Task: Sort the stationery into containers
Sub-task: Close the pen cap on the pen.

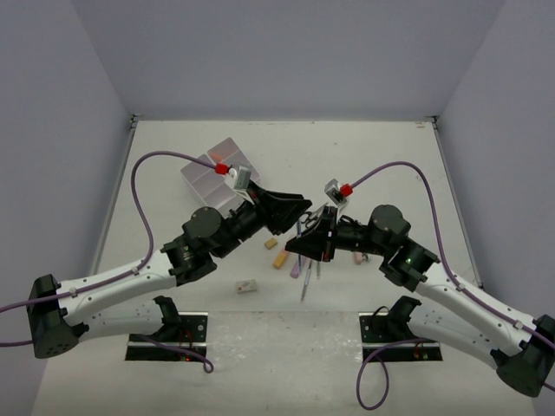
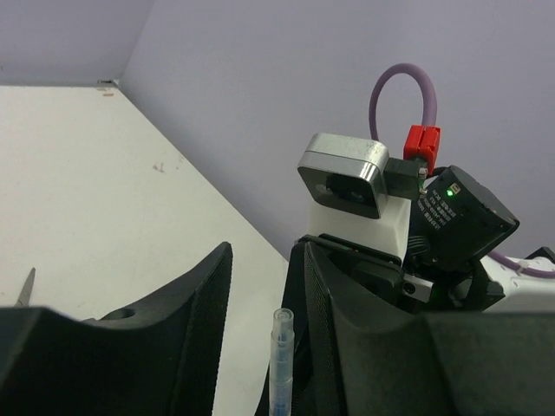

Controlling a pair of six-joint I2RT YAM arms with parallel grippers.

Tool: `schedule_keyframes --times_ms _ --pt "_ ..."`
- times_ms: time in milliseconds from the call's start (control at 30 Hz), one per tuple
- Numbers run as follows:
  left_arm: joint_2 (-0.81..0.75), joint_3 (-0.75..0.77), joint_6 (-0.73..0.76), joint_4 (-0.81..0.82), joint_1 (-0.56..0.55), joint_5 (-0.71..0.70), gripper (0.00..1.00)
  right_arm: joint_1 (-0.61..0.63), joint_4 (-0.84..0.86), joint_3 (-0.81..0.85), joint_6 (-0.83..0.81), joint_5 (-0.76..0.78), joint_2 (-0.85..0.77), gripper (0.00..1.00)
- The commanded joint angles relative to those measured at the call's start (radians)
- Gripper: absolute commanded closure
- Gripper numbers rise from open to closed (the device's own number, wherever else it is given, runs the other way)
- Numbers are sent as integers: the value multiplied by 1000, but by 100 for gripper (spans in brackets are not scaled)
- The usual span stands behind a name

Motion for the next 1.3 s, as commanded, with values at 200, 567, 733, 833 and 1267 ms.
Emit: schedule_keyframes --times_ms 200,567,733,833,1267 --pt "-9 -47 -46 32 2 76 100 4 -32 82 -32 37 4 100" --pt "8 -96 -74 54 1 143 100 1 -183 265 -116 207 49 100" --pt "38 -131 -97 74 -19 189 100 -16 -229 400 -158 245 100 100" --pt "54 -140 -93 85 -70 175 100 -28 -257 483 -184 241 138 100" --pt "-48 -117 -18 -94 -103 -64 89 -33 -215 424 -206 152 149 100"
